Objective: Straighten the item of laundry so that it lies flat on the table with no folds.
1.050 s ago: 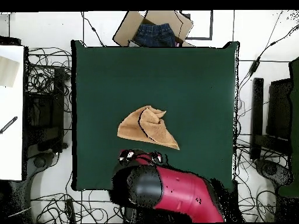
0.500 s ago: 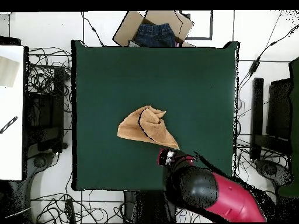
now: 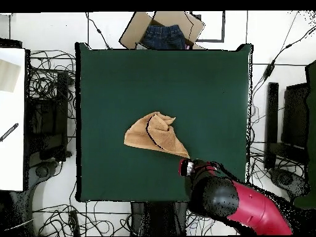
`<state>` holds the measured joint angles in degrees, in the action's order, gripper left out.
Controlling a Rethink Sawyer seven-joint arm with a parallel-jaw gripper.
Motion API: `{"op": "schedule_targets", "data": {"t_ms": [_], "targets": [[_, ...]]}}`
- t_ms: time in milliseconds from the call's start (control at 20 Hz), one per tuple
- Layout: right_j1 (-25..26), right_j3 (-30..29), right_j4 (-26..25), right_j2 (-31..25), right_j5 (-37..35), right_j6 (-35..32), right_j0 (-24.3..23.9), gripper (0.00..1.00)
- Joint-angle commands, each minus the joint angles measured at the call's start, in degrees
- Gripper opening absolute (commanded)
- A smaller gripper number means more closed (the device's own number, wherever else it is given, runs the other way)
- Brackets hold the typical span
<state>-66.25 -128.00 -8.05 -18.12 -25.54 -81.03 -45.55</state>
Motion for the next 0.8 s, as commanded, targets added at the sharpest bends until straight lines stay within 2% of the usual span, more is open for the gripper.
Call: {"op": "schedule_targets", "data": {"t_ms": [50,500,800], "targets": [[7.6,-4.4,-7.8,-6.7,5.5,3.3,-0.4,1.0],[13.0,-2.3,-13.6,-6.4,9.5,0.0,-1.1,1.0],[16.8,-1.1,-16.9,-6.8,11.2,0.2,-3.9,1.0]]}}
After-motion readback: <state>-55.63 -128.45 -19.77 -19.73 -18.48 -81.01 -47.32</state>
